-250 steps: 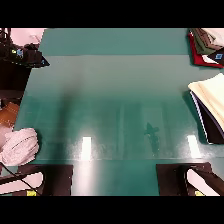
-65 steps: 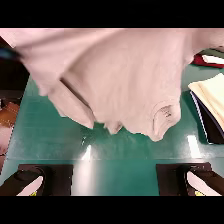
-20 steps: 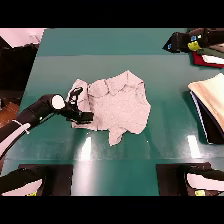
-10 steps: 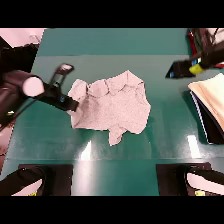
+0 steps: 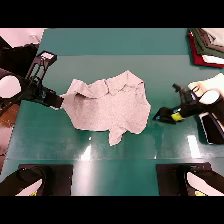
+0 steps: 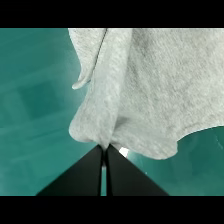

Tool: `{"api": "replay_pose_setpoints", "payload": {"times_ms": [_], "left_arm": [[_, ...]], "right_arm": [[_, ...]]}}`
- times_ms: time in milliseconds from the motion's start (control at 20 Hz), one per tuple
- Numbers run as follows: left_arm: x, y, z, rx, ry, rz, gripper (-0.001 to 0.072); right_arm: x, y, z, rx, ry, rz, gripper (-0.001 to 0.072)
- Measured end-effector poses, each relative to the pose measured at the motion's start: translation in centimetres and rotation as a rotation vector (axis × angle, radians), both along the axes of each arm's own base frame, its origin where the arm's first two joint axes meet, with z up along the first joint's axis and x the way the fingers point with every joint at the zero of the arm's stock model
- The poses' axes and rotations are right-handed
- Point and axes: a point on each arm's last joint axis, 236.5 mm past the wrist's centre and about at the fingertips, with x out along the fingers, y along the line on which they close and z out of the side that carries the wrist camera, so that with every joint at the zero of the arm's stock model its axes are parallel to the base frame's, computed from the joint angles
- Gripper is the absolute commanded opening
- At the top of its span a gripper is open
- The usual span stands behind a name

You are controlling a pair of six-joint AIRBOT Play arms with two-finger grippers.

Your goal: Fold the shirts.

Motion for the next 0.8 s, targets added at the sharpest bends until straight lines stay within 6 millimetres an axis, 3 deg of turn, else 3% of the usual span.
{"api": "replay_pose_setpoints", "payload": {"times_ms": [250,350,400,450,550,700,800], "left_arm": [[-0.2,-0.1,0.1,-0.006,0.005,0.003,0.0026],[-0.4,0.0,0.0,-0.005,0.013,0.004,0.0026],[-0.4,0.0,0.0,-0.006,0.016,0.004,0.0026],[-0.6,0.0,-0.1,-0.004,0.022,0.004,0.0026],[-0.6,0.0,-0.1,-0.003,0.024,0.005,0.0026],[0.0,0.6,0.9,0.018,-0.013,0.013,0.0026],[1.0,1.3,3.3,0.035,-0.084,0.026,0.0026]], "right_arm": [[-0.6,3.4,-3.3,0.056,0.024,-0.048,0.0439],[-0.3,4.5,-3.8,0.064,0.023,-0.047,0.0276],[-0.1,4.8,-4.1,0.059,0.019,-0.041,0.0169],[0.2,5.1,-4.3,0.054,0.01,-0.035,0.0012],[0.9,5.4,-4.1,0.042,-0.023,-0.013,0.0017],[3.5,5.9,-0.9,0.063,-0.136,-0.002,0.0014],[6.6,5.5,4.0,0.085,-0.285,-0.025,0.0013]]}}
